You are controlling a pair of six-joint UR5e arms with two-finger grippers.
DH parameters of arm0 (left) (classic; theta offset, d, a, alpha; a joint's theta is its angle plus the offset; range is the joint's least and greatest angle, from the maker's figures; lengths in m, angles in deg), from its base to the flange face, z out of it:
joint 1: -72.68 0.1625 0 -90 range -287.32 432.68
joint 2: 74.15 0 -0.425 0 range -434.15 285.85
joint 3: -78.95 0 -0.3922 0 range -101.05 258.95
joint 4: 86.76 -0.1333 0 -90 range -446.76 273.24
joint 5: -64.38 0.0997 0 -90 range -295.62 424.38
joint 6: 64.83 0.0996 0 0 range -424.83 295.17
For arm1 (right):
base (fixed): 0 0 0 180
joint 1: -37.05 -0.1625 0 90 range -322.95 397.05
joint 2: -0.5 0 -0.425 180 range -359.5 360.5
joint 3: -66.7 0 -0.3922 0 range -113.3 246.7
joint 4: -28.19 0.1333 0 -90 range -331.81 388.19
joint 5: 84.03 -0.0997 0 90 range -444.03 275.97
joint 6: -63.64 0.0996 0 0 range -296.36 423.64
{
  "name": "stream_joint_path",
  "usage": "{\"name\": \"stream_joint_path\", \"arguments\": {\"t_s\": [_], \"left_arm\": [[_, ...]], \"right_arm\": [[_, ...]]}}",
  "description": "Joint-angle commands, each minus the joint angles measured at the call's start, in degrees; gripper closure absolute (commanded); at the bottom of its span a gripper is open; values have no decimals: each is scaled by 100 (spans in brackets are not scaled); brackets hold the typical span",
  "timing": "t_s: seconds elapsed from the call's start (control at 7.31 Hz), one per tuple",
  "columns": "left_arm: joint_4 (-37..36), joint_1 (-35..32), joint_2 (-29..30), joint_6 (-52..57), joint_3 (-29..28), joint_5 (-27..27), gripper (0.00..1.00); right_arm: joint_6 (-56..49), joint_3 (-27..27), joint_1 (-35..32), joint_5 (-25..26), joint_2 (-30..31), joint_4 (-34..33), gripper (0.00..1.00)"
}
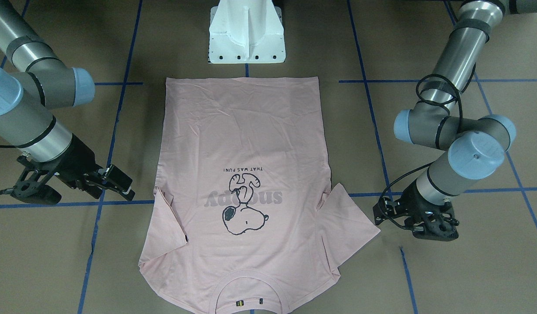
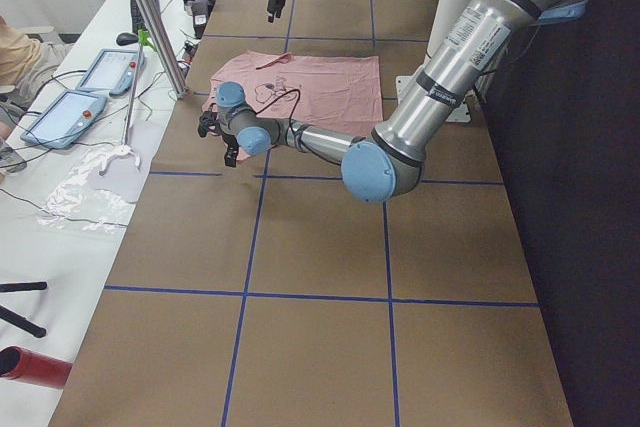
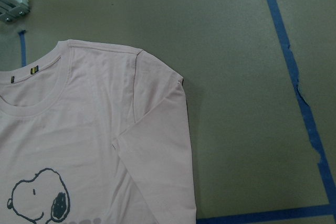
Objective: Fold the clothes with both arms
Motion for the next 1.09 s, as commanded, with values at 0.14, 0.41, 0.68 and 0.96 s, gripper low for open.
{"name": "stream_joint_path", "arguments": {"t_s": [0.14,0.41,0.68,0.96], "left_arm": [[131,158,174,-62,-249,301,34],[245,211,253,-62,-442,319,36],[289,272,289,-70,-487,354,39],[281,290,289,-70,-487,354,90]], "right_arm": [[-6,5,-3,11,66,0,0],[-6,-3,6,11,66,0,0],[-6,-30,6,11,66,0,0],[-6,-38,6,11,66,0,0]]}}
